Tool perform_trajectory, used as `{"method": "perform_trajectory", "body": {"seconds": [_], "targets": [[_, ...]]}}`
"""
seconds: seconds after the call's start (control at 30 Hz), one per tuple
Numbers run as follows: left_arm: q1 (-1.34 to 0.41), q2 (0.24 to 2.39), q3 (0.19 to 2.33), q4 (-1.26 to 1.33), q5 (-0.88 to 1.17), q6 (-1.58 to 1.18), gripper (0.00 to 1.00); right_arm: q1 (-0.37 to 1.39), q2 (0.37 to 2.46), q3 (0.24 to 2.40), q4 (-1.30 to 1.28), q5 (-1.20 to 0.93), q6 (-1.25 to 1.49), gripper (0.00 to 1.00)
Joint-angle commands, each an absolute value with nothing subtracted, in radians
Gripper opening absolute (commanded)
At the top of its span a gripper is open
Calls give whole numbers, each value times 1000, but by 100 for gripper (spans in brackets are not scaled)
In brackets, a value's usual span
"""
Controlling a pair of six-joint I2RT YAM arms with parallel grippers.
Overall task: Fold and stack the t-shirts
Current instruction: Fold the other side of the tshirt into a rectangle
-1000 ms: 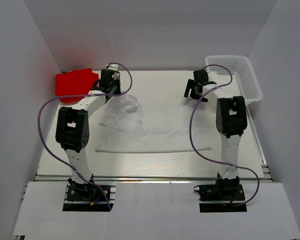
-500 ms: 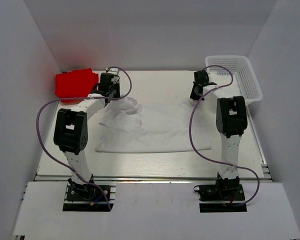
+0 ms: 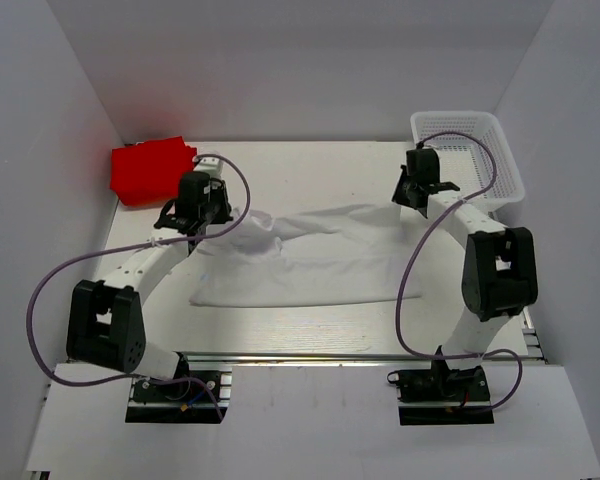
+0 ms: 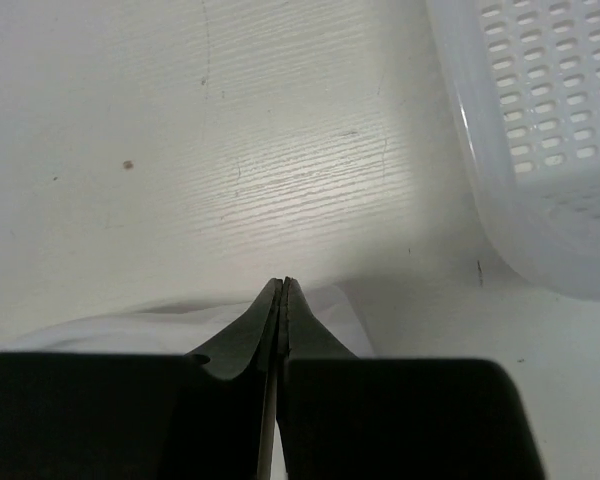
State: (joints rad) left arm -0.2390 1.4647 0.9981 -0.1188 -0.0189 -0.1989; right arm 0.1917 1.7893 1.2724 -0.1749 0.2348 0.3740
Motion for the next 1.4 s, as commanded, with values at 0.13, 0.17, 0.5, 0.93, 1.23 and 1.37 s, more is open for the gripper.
{"method": "perform_trajectory", "body": {"seconds": [0.13,0.17,0.5,0.93,1.23,1.37], "targets": [[-241,1306,792,-95,35,-275,0,192,1640,1134,-120,255,376,0],[-241,1290,773,-104,35,-275,0,190,1631,1114,-121,264,377,0],[-241,1157,549,-104,-41,-364,0,186,1470,917,-112,235,408,0],[-241,1033,512,-328,20,-463,41,184,1402,775,-277,368,535,26],[-250,870,474,-234,100,-532,100,195,1232,758,-258,309,511,90],[-250,1004,550,-198,127,-499,100,198,1174,739,-137,38,447,90]]}}
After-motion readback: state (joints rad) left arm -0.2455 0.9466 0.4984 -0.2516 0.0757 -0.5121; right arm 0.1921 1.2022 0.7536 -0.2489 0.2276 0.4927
